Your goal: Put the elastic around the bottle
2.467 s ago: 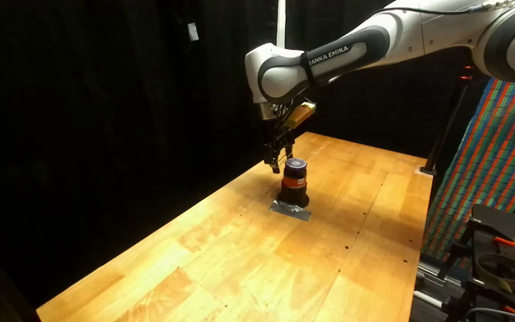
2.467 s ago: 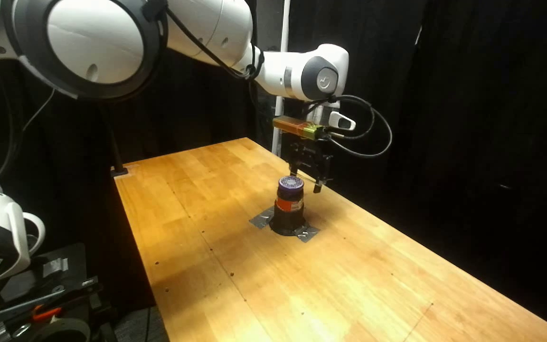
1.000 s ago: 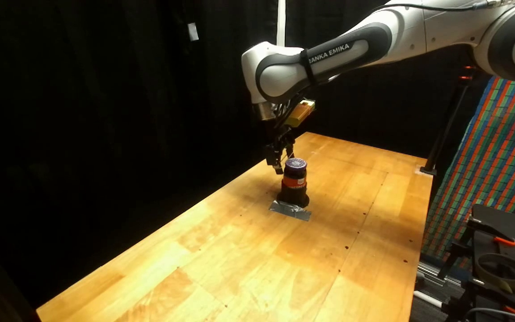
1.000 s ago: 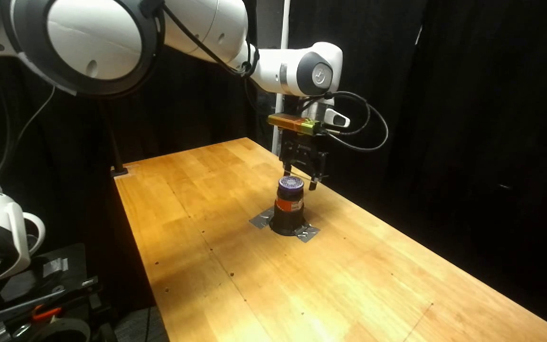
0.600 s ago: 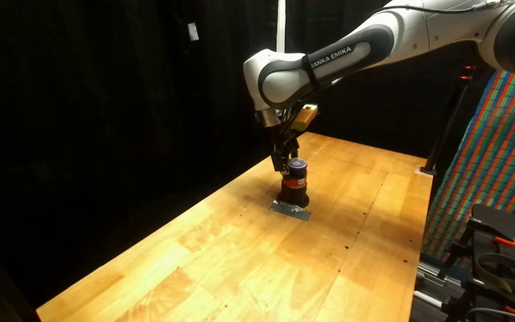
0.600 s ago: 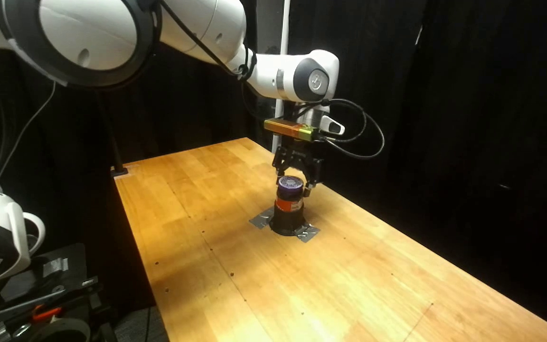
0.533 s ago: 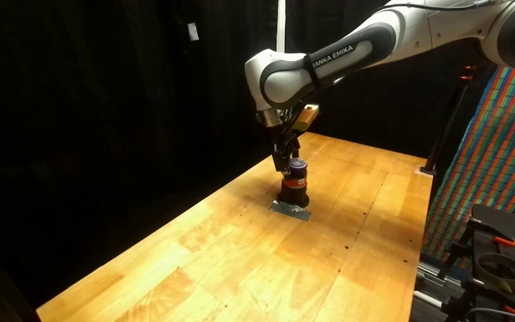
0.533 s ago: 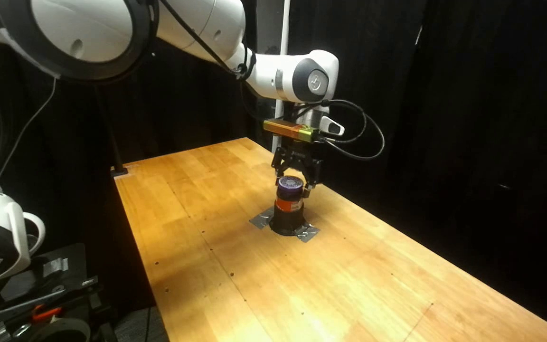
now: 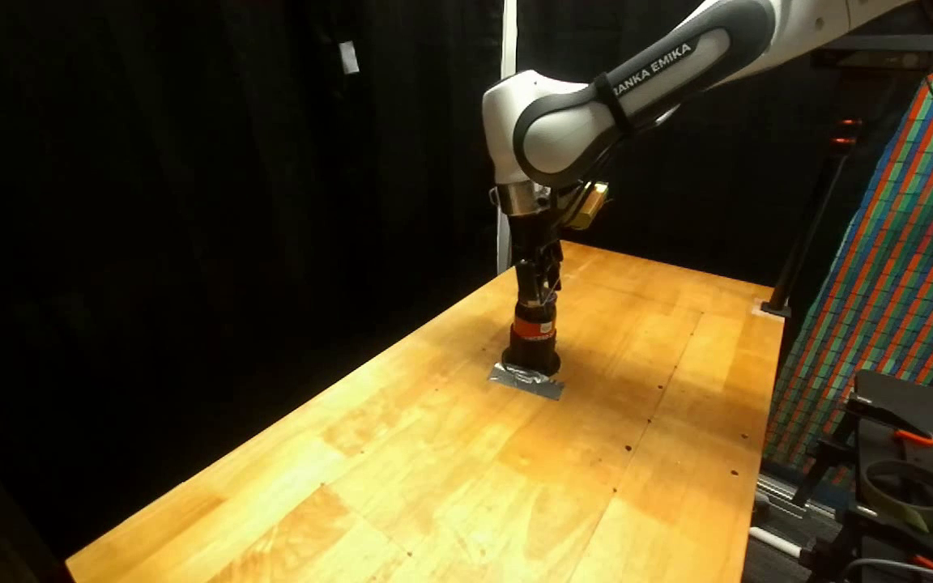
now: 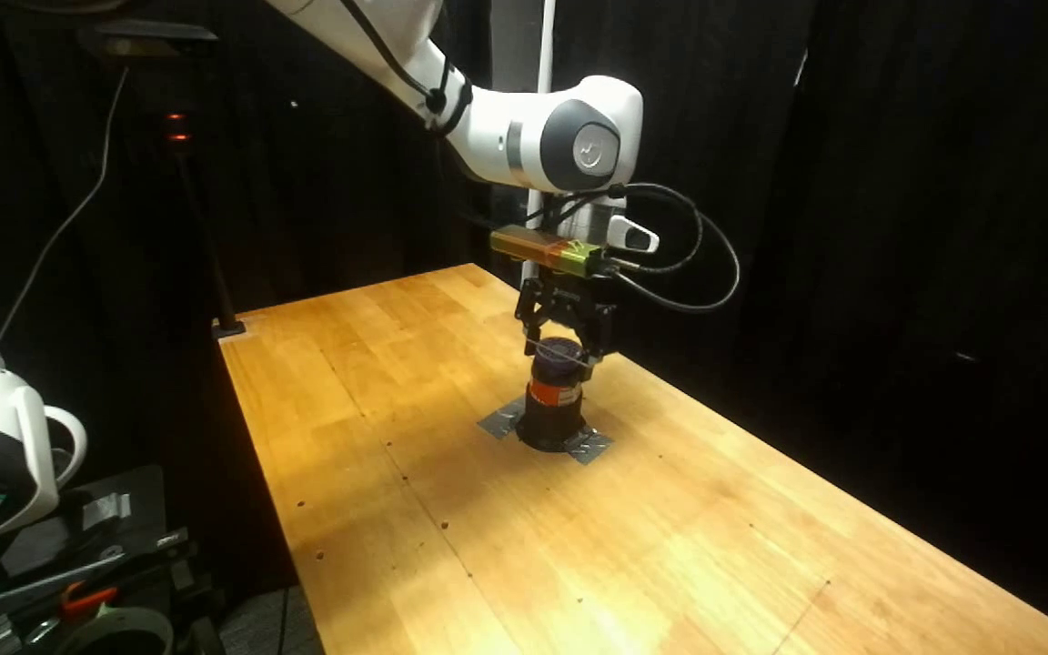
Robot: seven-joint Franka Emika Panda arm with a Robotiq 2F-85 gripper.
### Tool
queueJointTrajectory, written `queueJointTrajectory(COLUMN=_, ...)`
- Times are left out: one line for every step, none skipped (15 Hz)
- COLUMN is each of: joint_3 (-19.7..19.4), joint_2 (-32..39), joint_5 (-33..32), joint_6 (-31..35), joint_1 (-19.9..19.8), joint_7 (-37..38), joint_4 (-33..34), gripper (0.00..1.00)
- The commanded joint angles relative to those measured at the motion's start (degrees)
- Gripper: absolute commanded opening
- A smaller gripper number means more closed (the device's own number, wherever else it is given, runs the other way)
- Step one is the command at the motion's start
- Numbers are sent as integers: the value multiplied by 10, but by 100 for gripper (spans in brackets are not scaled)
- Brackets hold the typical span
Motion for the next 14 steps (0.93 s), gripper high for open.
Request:
queueJointTrajectory(joint_3=8, joint_2=-90, joint_5=-6, joint_6=69, joint_1=-19, joint_7=-6, joint_4=-137, gripper=100)
queueJointTrajectory(joint_3=9, joint_2=-106, joint_5=-6, joint_6=87, joint_1=-21, joint_7=-9, joint_4=-165, gripper=100)
queueJointTrajectory(joint_3=9, joint_2=-121, joint_5=-5, joint_6=102, joint_1=-24, joint_7=-11, joint_4=-193, gripper=100)
queueJointTrajectory(joint_3=10, joint_2=-136, joint_5=-5, joint_6=117, joint_1=-28, joint_7=-15, joint_4=-221, gripper=100)
queueJointTrajectory(joint_3=9, joint_2=-150, joint_5=-6, joint_6=136, joint_1=-30, joint_7=-14, joint_4=-248, gripper=100)
queueJointTrajectory(joint_3=9, joint_2=-165, joint_5=-8, joint_6=157, joint_1=-32, joint_7=-16, joint_4=-277, gripper=100)
queueJointTrajectory(joint_3=6, joint_2=-179, joint_5=-17, joint_6=190, joint_1=-30, joint_7=-12, joint_4=-305, gripper=100)
queueJointTrajectory(joint_3=4, joint_2=-192, joint_5=-24, joint_6=234, joint_1=-30, joint_7=-12, joint_4=-334, gripper=75)
queueJointTrajectory(joint_3=2, joint_2=-204, joint_5=-31, joint_6=276, joint_1=-30, joint_7=-10, joint_4=-363, gripper=73)
queueJointTrajectory(joint_3=3, joint_2=-216, joint_5=-38, joint_6=318, joint_1=-30, joint_7=-12, joint_4=-391, gripper=66)
queueJointTrajectory(joint_3=3, joint_2=-227, joint_5=-42, joint_6=359, joint_1=-31, joint_7=-12, joint_4=-421, gripper=56)
queueJointTrajectory(joint_3=3, joint_2=-238, joint_5=-48, joint_6=408, joint_1=-31, joint_7=-13, joint_4=-451, gripper=49)
queueJointTrajectory(joint_3=3, joint_2=-248, joint_5=-51, joint_6=456, joint_1=-33, joint_7=-14, joint_4=-481, gripper=42)
queueJointTrajectory(joint_3=2, joint_2=-257, joint_5=-53, joint_6=505, joint_1=-34, joint_7=-15, joint_4=-513, gripper=33)
